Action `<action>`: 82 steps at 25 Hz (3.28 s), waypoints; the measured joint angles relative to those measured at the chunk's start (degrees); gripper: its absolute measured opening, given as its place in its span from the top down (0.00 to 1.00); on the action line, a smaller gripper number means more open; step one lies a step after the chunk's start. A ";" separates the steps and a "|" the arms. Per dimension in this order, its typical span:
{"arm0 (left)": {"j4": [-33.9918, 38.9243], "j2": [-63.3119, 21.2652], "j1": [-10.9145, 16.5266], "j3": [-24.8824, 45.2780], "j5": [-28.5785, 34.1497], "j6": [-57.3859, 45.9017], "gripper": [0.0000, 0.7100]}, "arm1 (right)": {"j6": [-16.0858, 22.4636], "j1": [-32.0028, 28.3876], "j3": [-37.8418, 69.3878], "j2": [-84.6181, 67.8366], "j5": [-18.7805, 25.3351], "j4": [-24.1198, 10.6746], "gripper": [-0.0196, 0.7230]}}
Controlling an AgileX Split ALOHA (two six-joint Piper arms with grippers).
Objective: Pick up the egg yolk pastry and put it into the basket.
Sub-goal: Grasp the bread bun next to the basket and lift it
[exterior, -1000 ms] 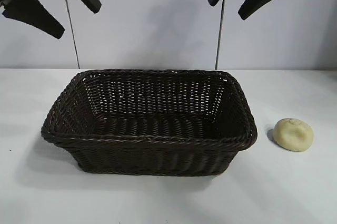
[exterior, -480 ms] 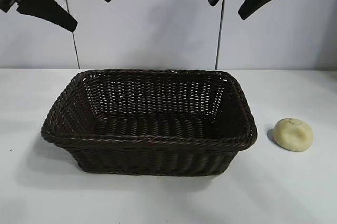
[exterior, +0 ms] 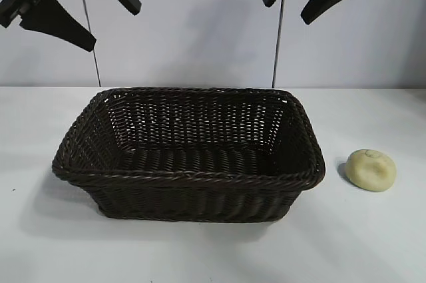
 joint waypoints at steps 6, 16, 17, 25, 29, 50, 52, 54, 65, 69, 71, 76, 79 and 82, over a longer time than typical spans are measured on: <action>0.00 0.00 0.00 0.00 -0.05 0.00 0.26 | 0.35 -4.76 0.00 0.00 0.11 -2.74 0.36; 0.00 0.00 0.00 0.00 -0.05 0.00 0.26 | 0.35 -9.66 0.00 0.00 0.26 -6.38 0.36; 0.00 0.00 0.00 0.00 -0.05 0.00 0.26 | 0.35 -9.66 0.00 0.00 0.26 -7.17 0.36; 0.00 0.00 0.00 0.00 -0.05 -0.04 0.26 | 0.29 -9.66 8.22 -3.00 0.15 -8.32 0.36; 0.00 0.00 0.00 0.00 -0.25 -0.04 0.26 | 0.13 -9.66 15.20 -4.62 0.11 -9.42 0.36; 0.00 0.00 0.00 0.00 -0.42 -0.04 0.26 | 0.77 -9.66 25.06 -1.64 -7.69 -13.54 0.20; 0.00 0.00 0.00 0.00 -0.42 -0.04 0.26 | 0.77 -9.66 25.10 -0.69 -8.34 -13.73 0.19; 0.00 0.00 0.00 0.00 -0.42 -0.04 0.26 | 0.84 -9.66 25.10 0.60 -9.06 -13.73 0.19; 0.00 0.00 0.00 0.00 -0.37 -0.04 0.26 | 0.92 -9.66 25.10 8.42 -12.29 -13.73 0.19; 0.00 0.00 0.00 0.00 -0.26 -0.04 0.26 | 1.66 -9.66 25.10 9.85 -13.41 -13.73 0.19; 0.00 0.00 0.00 0.00 -0.20 -0.04 0.26 | 1.98 -9.66 25.10 10.28 -13.66 -13.73 0.20; 0.00 0.00 0.00 0.00 -0.15 -0.06 0.26 | 2.34 -9.66 25.10 11.54 -14.53 -13.73 0.24; 0.00 0.00 0.00 0.00 -0.15 -0.11 0.26 | 2.34 -9.66 25.10 12.05 -14.99 -13.73 0.29; 0.00 0.00 0.00 0.00 -0.15 -0.11 0.26 | 2.34 -9.66 25.10 12.05 -15.17 -13.68 0.48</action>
